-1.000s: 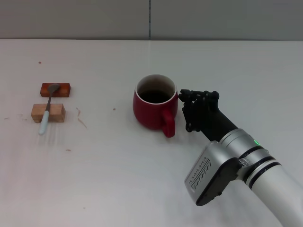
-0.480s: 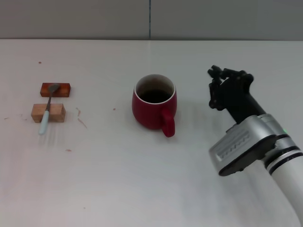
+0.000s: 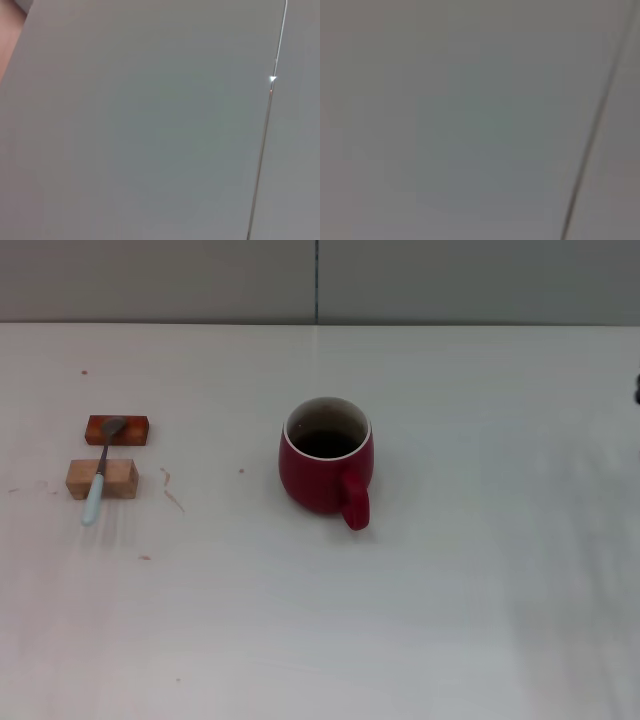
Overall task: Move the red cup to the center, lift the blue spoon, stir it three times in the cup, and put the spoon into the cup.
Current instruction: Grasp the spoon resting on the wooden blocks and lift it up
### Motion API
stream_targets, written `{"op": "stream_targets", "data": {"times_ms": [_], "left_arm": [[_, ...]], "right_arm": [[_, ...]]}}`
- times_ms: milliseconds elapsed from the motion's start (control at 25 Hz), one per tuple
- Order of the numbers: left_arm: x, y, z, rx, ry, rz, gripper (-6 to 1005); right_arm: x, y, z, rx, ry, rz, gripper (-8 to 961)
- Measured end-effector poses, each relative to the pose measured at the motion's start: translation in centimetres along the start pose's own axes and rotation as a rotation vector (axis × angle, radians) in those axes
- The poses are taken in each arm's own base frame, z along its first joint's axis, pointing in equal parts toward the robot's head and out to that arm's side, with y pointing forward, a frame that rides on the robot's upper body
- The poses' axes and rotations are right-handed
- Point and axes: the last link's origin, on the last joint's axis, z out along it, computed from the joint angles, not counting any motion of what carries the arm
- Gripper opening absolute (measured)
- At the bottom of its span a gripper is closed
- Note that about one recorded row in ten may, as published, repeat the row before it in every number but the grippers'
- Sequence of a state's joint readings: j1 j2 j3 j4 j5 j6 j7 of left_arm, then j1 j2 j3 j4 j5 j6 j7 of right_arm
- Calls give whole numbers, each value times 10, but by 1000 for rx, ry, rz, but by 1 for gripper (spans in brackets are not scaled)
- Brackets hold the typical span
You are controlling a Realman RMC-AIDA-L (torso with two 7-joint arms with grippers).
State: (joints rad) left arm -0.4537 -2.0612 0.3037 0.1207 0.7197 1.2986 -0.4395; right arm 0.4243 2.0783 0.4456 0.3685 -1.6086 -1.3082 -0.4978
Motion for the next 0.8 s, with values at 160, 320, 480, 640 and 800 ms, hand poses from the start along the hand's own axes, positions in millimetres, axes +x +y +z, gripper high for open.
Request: {"op": "stream_targets", "data": {"times_ms": [160,320,480,640,800], "left_arm": [[-1,-3,-1,8,-9,6,677],[-2,-5,-1,13,-17,10,677],[-1,-5,-1,13,-16,11,677],[-2,-6,-3,17,-16,2,677],[-3,-7,-10,11,-21,-28,677]], "right_arm": [[8,-37,-5,84,-32,169,213],[9,-63,-14,119,-96,294,395],[9,-76,-14,147,-116,295,540],[7,-82,-8,165,-128,283,651],[4,-90,1,165,-142,241,676]]}}
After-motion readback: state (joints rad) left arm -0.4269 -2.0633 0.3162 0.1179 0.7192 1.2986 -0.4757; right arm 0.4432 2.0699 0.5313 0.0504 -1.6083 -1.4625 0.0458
